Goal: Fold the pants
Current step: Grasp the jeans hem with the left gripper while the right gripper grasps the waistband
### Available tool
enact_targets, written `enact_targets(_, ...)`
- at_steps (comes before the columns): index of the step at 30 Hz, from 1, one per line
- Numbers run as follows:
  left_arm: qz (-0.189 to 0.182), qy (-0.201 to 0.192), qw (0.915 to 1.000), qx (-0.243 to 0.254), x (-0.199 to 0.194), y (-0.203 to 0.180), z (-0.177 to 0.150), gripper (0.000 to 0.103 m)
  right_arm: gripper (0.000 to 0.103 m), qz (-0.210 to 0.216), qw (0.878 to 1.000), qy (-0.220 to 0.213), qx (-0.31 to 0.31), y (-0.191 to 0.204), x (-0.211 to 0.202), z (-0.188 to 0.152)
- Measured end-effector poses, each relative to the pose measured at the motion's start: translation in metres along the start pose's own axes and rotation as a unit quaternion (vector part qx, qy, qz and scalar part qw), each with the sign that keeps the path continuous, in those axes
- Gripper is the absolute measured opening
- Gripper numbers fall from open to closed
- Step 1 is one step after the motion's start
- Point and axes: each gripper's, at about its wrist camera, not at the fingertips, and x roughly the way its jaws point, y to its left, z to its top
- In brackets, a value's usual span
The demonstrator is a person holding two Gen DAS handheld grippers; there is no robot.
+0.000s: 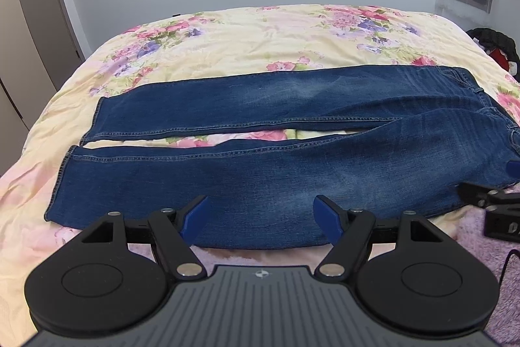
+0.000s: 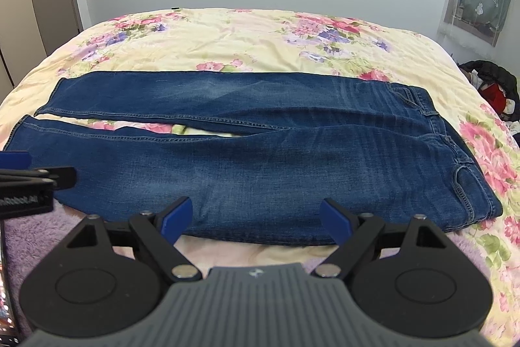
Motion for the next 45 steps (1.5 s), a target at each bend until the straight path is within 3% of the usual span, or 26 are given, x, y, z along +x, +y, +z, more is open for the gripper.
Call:
enact_targets(4, 0.025, -0.009, 0.9994, 0.021, 0.003, 0.024, 0.002, 0.084, 0.082, 0.015, 1.0, -0.022, -0.001, -0.031, 0.006, -0.002)
enact_targets(6, 0.04, -0.011, 0.9985, 0.037, 0.008, 0.04, 0.004, 0.079, 0.082, 0.013, 1.0, -0.018, 0.001, -0.053, 0.014, 0.001)
enact_targets(12, 0.076, 0.0, 0.9951, 0.064, 0.026, 0.103, 0.009, 0.062, 0.082, -0.039, 0.999, 0.002, -0.012, -0.128, 0.032, 0.011)
enact_targets(17, 0.068, 0.026, 0.9946, 0.075, 0.049, 0.152, 0.008, 0.053, 0.081, -0.06, 0.998, 0.027, -0.024, -0.19, 0.047, 0.021)
enact_targets(23, 0.07, 0.07, 0.9862, 0.133, 0.071, 0.184, -0.012, 0.053, 0.055, -0.069, 0.995, 0.066, -0.02, -0.258, 0.061, 0.032)
enact_targets(28, 0.069, 0.109, 0.9687, 0.212, 0.09, 0.201, -0.038, 0.053, 0.039, -0.081, 0.986, 0.108, -0.099, -0.296, 0.064, 0.035)
enact_targets(34, 0.087, 0.155, 0.9403, 0.29, 0.12, 0.206, -0.07, 0.055, 0.039, -0.121, 0.966, 0.16, -0.164, -0.336, 0.052, 0.045)
enact_targets(37, 0.102, 0.151, 0.9348, 0.305, 0.135, 0.203, -0.076, 0.063, 0.039, -0.132, 0.957, 0.176, -0.19, -0.348, 0.05, 0.042)
enact_targets(41, 0.14, 0.143, 0.9243, 0.325, 0.155, 0.194, -0.08, 0.064, 0.039, -0.125, 0.955, 0.165, -0.21, -0.346, 0.058, 0.024)
enact_targets(43, 0.153, 0.134, 0.9207, 0.333, 0.16, 0.188, -0.08, 0.064, 0.039, -0.118, 0.952, 0.162, -0.23, -0.336, 0.066, 0.011)
enact_targets(45, 0.16, 0.126, 0.919, 0.337, 0.163, 0.185, -0.078, 0.056, 0.041, -0.109, 0.949, 0.159, -0.25, -0.325, 0.076, 0.0)
